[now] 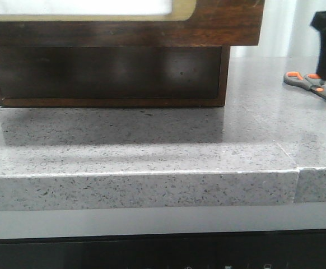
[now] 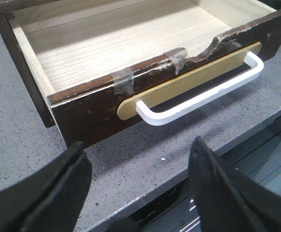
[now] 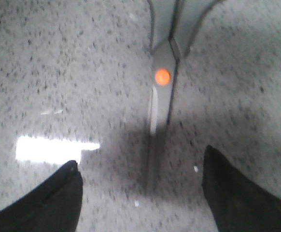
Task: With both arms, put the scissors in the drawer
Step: 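Grasp the black-and-orange scissors by the blades with the right gripper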
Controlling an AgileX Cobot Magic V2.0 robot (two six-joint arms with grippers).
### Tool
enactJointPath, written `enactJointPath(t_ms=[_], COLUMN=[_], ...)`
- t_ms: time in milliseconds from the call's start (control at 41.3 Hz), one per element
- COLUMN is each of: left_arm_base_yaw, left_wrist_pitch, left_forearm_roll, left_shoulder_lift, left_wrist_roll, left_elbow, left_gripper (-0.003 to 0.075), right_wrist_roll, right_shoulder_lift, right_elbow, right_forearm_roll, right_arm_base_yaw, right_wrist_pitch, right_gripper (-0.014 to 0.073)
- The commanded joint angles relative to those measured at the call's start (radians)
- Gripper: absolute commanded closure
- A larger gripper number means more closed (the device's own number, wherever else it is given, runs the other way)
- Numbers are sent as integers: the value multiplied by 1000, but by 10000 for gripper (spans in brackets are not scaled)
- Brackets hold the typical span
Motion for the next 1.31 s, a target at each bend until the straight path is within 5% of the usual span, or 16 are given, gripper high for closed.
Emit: enactJointPath(t_ms=[0, 339, 726, 1065, 1282], left_arm_base_yaw=[-7, -7, -7, -7, -7], left_wrist_pitch=[-69, -69, -69, -69, -69], left_forearm_roll=[-5, -5, -5, -5, -5], left_shoulder_lift=[6, 6, 6, 6, 6], left_wrist_roll=[-8, -8, -8, -8, -8], left_elbow=[-34, -34, -34, -34, -34], left_gripper=[302, 302, 301, 302, 302], right_wrist_roll=[-14, -14, -14, -14, -14], right_shoulder_lift=[0, 97, 136, 137, 118], right_elbow=[-78, -158, -177, -177, -177], right_forearm_roll=[10, -2, -13, -16, -16], right_arm_base_yaw=[3, 3, 3, 3, 3], right_wrist_pitch=[-17, -38, 1, 39, 46], right_gripper=[57, 160, 164, 531, 543])
